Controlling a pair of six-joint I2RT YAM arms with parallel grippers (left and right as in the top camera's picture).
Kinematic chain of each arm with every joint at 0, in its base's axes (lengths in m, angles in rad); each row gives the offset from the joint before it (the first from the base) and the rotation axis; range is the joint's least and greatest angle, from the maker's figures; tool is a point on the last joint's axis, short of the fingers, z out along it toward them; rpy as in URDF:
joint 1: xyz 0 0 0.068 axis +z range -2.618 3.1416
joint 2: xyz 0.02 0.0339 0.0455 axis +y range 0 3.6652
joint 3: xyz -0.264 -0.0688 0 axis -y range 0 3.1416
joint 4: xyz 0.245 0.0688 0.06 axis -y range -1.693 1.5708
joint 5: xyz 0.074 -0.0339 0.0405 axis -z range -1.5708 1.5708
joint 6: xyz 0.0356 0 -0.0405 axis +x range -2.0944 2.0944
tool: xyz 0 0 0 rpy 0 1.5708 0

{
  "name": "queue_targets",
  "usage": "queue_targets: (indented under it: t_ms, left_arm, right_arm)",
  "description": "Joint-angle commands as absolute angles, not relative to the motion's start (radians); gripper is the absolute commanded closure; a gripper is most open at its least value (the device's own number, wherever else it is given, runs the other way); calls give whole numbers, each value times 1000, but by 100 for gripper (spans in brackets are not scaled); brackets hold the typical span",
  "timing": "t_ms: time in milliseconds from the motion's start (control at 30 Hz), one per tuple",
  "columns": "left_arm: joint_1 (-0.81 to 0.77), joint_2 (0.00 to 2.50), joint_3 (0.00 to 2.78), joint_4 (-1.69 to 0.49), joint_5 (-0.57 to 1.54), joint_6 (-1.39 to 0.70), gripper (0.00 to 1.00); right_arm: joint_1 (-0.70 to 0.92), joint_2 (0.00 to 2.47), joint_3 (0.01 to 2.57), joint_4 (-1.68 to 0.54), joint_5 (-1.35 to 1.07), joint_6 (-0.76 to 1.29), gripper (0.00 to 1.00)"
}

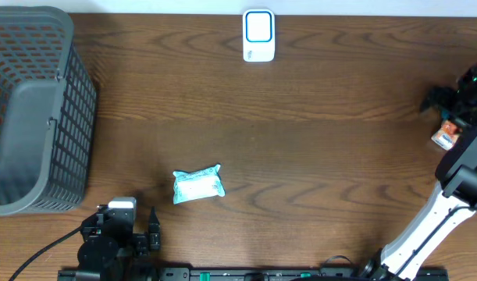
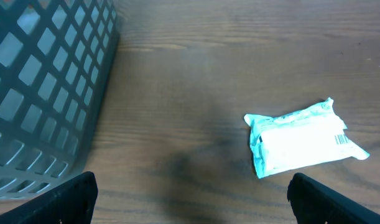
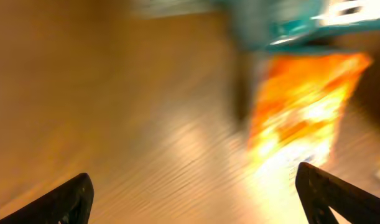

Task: Scan the item barcode
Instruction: 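Carry the orange pack to the table's right edge and release it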

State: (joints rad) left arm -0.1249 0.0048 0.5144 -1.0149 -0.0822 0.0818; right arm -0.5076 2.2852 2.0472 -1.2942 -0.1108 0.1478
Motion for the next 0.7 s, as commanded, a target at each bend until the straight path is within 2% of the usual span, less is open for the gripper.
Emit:
queue_targets:
  t_ms: [0, 133, 300, 333, 433, 533, 667]
  left_arm:
    - [-123, 6, 514, -1016, -91, 81, 2]
    - [-123, 6, 514, -1016, -91, 81, 2]
    - [-123, 6, 514, -1016, -91, 81, 2]
    - [-123, 6, 514, -1016, -91, 81, 2]
    - [-123, 6, 514, -1016, -91, 81, 2]
    - [-123, 6, 514, -1016, -91, 81, 2]
    - [-123, 6, 514, -1016, -91, 81, 2]
  right_arm:
    - [-445, 2117, 2088, -1323, -501, 133, 1]
    - [-318, 2083, 2087, -1465, -759, 65, 1]
    - [-44, 2089, 2011, -1569, -777, -182, 1]
    - [6, 2089, 1987, -1552, -777, -188, 1]
    - [182, 2090, 1879, -1413, -774, -192, 12]
    - [311, 2108, 1787, -1271, -773, -174, 12]
    - [437, 2157, 1725, -1134, -774, -173, 1]
